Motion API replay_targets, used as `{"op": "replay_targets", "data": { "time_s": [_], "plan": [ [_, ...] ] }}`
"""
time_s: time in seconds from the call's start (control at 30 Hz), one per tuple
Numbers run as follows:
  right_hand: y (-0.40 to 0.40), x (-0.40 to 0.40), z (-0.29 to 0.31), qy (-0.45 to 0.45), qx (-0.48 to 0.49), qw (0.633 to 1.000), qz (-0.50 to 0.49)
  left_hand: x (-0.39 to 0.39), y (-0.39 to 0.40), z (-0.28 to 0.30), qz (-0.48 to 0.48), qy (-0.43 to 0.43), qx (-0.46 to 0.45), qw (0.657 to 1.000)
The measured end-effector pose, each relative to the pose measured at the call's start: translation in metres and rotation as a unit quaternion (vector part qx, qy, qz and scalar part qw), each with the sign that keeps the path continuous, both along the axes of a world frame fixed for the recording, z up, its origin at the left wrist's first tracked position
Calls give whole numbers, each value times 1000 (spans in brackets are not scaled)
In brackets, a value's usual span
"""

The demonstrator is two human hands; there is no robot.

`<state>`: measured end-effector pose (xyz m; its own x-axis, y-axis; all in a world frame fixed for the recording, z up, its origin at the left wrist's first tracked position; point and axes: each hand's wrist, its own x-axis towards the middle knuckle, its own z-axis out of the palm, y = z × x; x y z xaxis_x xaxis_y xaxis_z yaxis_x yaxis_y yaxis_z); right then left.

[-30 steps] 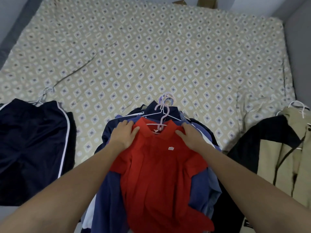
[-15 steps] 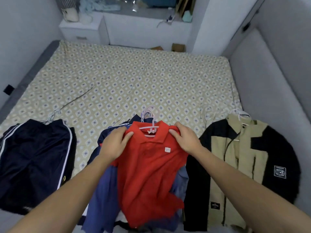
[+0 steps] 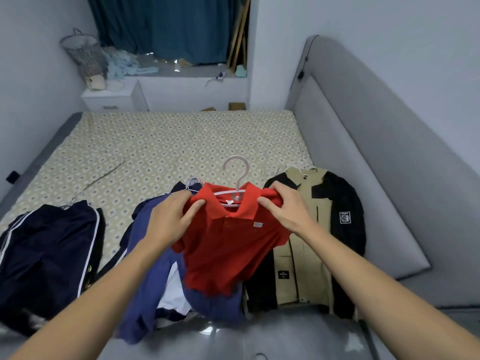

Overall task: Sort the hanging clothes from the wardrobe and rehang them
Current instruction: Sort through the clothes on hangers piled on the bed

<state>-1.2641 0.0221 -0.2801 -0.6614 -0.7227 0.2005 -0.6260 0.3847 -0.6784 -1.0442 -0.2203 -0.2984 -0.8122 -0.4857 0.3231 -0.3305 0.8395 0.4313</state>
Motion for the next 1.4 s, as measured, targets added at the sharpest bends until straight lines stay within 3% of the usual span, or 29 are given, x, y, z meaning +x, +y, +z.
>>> {"op": "replay_targets", "data": {
  "time_s": [0.13,0.37,0.63,0.9,1.07,1.4],
  "plan": [
    [66,20,15,33,-1,998,-57,0,53,15,-42,9,-17,999],
    [166,35,23,91,41,979,-177,-23,132,10,-127,-7,29,991],
    [229,-10,24,96,81,965,-228,-91,187,-10,-189,-35,70,979],
    [213,-158,-23,51,116,967,-221,-232,174,-58,-182,-82,88,976],
    [168,-287,-83,20,139,972,-188,-341,146,-103,-140,-110,153,972],
    [83,-461,-203,-22,253,959,-125,-495,83,-211,-54,-242,170,954]
  ]
}}
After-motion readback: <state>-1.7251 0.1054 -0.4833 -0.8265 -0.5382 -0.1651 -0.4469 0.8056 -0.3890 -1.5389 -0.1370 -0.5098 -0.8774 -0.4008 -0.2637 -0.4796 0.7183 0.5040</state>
